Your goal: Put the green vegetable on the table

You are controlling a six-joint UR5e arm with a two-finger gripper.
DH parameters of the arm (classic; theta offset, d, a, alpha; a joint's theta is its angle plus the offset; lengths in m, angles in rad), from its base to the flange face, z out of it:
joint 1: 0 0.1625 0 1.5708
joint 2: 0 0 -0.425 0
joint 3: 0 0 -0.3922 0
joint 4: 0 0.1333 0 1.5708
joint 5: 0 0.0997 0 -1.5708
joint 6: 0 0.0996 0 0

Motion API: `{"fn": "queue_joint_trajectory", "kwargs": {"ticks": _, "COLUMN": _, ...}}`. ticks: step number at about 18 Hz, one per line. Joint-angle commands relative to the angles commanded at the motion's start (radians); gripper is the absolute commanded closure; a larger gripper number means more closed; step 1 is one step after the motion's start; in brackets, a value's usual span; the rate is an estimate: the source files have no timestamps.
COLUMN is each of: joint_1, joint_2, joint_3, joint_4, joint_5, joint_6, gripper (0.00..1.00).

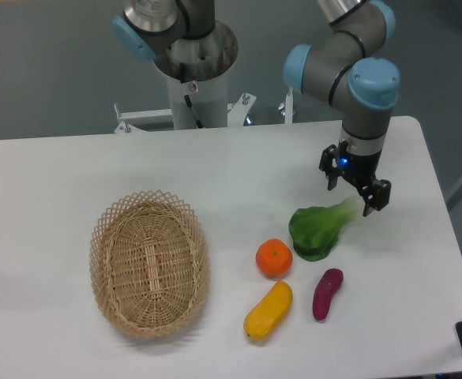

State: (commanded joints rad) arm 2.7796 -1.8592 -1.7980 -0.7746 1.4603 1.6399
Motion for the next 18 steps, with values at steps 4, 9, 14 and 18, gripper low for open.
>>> {"fn": "queue_joint_trajectory", "kwargs": {"ticks": 4, "joint_1": -0.014, "joint_2": 0.008, "joint_3": 0.06, "joint_4": -0.015, "joint_5": 0.005, "joint_6": -0.023, "gripper": 0.0}}
{"fn": "queue_joint_trajectory", "kwargs": {"ticks": 9, "joint_1": -0.002, "joint_2": 0.044, "joint_3": 0.098, "joint_4": -0.095, "joint_5": -0.003, "joint_6": -0.029, "gripper": 0.0}}
{"fn": "queue_joint_trajectory", "kwargs": {"ticks": 14, "joint_1": 0.035, "joint_2": 0.044, "joint_3": 0.184, "joint_4": -0.221, "joint_5": -0.081, "joint_6": -0.029, "gripper": 0.0}}
{"fn": "queue_joint_trajectory", "kwargs": {"ticks": 18, "joint_1": 0.06, "joint_2": 0.046, "joint_3": 0.239, "joint_4": -0.287, "joint_5": -0.112, "joint_6": -0.029, "gripper": 0.0}}
